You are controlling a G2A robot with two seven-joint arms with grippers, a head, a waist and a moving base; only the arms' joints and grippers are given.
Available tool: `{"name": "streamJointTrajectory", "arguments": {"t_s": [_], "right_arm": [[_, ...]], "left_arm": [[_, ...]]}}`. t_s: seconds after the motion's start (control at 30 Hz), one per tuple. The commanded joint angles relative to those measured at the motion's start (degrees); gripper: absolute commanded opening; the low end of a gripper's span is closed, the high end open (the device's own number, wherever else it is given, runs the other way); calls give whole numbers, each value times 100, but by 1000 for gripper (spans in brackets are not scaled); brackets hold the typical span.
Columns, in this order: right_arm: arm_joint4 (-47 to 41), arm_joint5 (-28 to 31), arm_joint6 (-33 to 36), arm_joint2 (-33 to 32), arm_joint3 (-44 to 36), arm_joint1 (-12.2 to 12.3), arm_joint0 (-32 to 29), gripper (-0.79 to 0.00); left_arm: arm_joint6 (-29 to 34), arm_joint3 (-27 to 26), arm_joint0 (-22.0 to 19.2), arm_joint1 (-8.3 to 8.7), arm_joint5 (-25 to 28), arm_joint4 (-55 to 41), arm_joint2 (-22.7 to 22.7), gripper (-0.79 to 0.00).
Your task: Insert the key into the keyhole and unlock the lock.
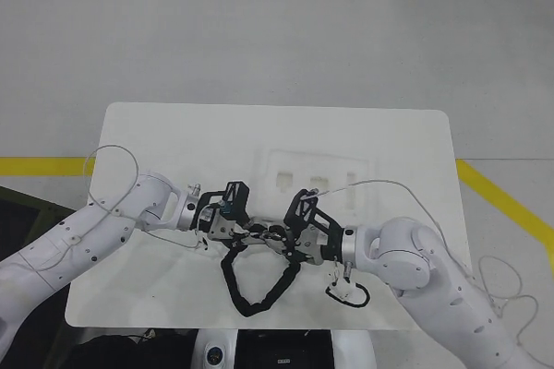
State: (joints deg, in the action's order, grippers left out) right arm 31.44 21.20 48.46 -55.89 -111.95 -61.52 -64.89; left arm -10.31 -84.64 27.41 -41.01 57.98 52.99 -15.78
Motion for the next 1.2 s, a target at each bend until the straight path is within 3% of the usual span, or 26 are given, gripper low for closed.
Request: {"name": "streamJointTrajectory", "arguments": {"t_s": [0.0, 0.2, 0.4, 0.53, 0.6, 0.63, 0.7, 1.17], "right_arm": [[256, 41, -97, -32, -44, 11, -18, 0], [1220, 346, -330, -32, -117, 62, -219, 0], [1952, 600, -999, 181, 165, 40, -327, -12], [2223, 673, -1345, 349, 339, 2, -318, -394], [2306, 659, -1434, 417, 414, -18, -293, -474], [2325, 631, -1475, 443, 449, -29, -285, -551], [2326, 550, -1554, 483, 516, -51, -273, -785], [2441, 345, -1598, 560, 699, -121, -208, -785]], "left_arm": [[-17, -12, 29, 27, 2, 19, -46, -785], [-110, -57, 123, 113, 2, 40, -182, -785], [-262, -121, 235, 177, 2, 37, -290, -785], [-336, -143, 294, 207, 2, 20, -372, -785], [-369, -137, 320, 220, 2, 18, -419, -785], [-398, -134, 336, 227, 2, 6, -443, -785], [-468, -136, 370, 243, 2, -8, -491, -785], [-662, -78, 606, 353, 2, 83, -739, -785]]}}
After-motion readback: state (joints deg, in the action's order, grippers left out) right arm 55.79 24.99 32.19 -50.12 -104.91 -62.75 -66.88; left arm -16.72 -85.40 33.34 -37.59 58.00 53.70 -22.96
